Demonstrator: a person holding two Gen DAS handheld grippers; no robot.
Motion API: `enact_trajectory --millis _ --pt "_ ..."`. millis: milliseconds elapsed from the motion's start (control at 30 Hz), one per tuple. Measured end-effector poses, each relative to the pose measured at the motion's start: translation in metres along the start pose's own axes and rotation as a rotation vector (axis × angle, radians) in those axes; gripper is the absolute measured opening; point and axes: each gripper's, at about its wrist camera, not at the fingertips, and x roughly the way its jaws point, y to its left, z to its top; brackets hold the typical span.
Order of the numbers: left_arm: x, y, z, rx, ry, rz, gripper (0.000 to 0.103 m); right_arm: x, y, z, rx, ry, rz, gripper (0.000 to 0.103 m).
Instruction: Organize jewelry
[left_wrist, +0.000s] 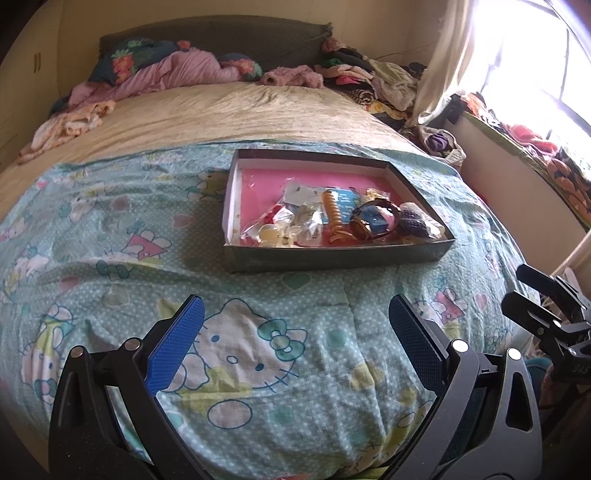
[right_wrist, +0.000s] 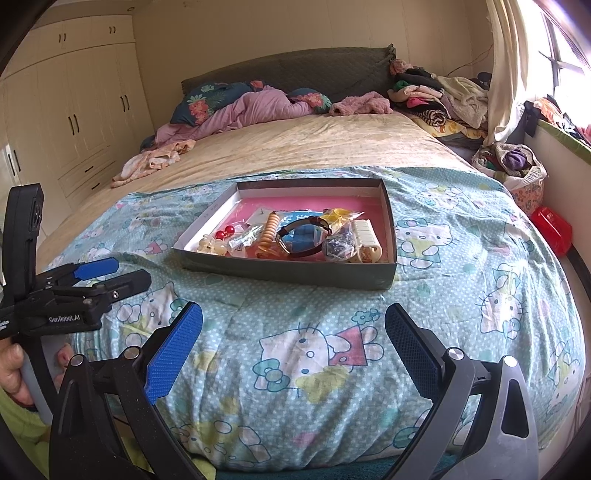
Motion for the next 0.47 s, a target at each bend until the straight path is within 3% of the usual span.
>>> enact_trajectory --millis 167,300,433,467 --pt "0.009 0.03 0.006 -0.078 -0.012 0.039 0.093 0.008 -0.023 0.005 0.034 0.007 -0.028 0.098" --pt "0.031 0.084 0.019 -0.201 0.005 0.126 0.093 0.022 -0.073 0.014 0.107 0.02 -0.091 0.098" --pt "0.054 0.15 0.037 -0.31 -0.008 0.277 0.093 0.05 -0.149 0.024 0.175 0.081 -0.261 0.098" --pt "0.06 0.166 0.042 -0.331 -0.015 0.326 0.093 0.05 -0.149 0.024 0.175 0.081 -0.261 0.098"
